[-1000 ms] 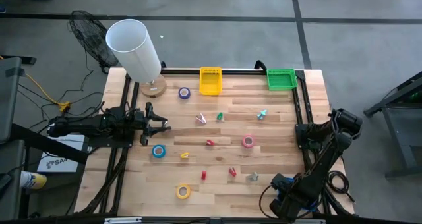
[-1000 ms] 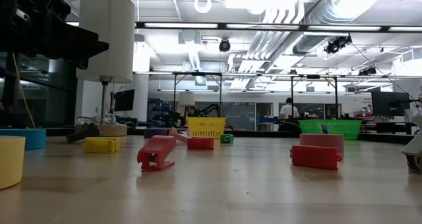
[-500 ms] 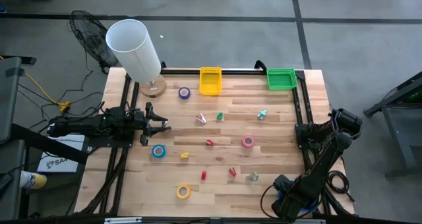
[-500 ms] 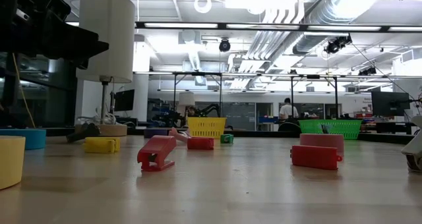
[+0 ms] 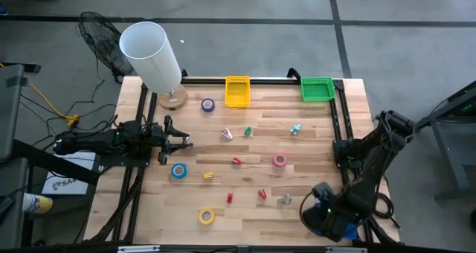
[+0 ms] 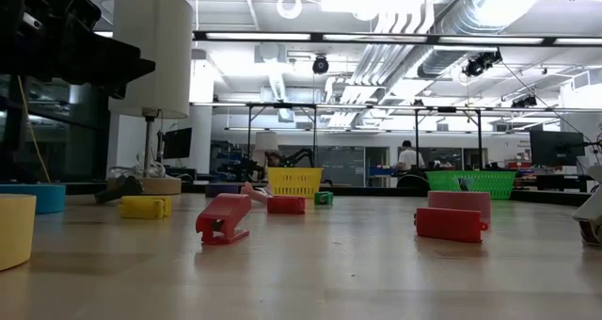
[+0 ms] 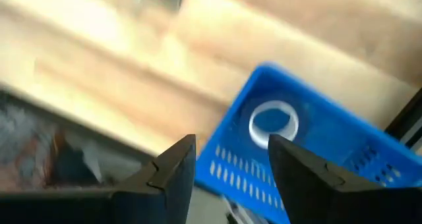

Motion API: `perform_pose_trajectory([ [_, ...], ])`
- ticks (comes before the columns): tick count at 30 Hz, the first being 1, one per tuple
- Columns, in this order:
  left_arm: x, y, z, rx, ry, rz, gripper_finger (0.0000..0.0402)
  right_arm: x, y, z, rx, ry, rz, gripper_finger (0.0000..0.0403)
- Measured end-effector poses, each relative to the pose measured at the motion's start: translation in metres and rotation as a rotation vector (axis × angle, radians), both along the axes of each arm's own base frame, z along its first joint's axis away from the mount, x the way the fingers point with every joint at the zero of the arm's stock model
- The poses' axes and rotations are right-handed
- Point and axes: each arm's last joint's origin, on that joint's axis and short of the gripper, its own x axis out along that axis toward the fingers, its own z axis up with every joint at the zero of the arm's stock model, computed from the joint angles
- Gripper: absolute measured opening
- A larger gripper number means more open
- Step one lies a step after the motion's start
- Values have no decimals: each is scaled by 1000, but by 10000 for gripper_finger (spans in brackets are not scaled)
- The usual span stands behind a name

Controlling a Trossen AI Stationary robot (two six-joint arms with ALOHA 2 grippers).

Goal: Pick and place Stapler, Stapler remover, tape
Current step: Put the pink tape into the blue bin

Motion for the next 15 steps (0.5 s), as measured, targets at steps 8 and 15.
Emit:
perform_pose_trajectory([
  [8,0,0,0,0,0,0,175,24,-35,-1,-110,41,-103,181],
  [15,0,0,0,0,0,0,175,57,-71,0,-243,-76,-101,181],
])
